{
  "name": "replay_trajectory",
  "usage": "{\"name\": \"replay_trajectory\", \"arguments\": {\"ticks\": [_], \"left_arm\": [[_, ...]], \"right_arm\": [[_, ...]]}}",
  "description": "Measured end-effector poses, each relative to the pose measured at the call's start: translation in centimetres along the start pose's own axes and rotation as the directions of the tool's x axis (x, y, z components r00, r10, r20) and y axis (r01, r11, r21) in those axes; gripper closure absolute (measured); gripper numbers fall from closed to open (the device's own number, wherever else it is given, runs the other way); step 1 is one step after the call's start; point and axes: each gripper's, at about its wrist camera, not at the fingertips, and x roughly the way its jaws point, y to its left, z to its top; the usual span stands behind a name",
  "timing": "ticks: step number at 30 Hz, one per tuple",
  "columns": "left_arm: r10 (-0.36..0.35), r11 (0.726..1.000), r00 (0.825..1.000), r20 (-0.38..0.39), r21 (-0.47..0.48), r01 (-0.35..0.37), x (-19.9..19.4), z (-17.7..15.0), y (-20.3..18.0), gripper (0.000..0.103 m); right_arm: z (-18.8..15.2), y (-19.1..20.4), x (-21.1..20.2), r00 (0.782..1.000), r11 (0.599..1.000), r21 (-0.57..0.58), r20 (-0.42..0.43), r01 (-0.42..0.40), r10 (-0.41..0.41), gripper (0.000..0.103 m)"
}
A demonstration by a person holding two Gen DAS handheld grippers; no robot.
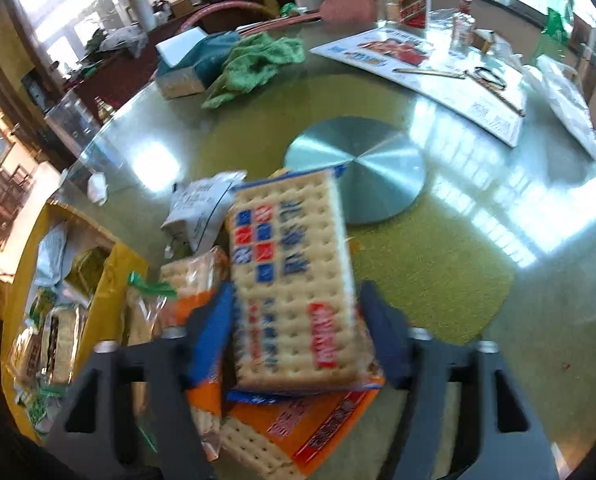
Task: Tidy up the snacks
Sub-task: 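Grasp the white-and-blue rectangular cracker pack with the right tool, then grasp the orange cracker pack with the left tool while the right holds its pack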
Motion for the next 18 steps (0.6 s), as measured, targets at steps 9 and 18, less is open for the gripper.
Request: {"name": "replay_trajectory", "arguments": {"ticks": [9, 18], "left_arm": [[-0.007, 0.999, 0.998, -0.059, 0.039, 0.01, 2.0, 0.3, -2.4, 0.027], [0.043, 0.991, 0.983, -0.179, 0.132, -0.02, 8.6, 2.6, -6.4, 0.027]], "right_arm": [[-6.3, -3.9, -7.3, 0.99, 0.986, 0.161, 0.144, -0.033, 0.01, 0.046], [-17.4, -9.5, -11.6, 0.985, 0.941, 0.337, 0.151, 0.03, -0.086, 0.046]]}}
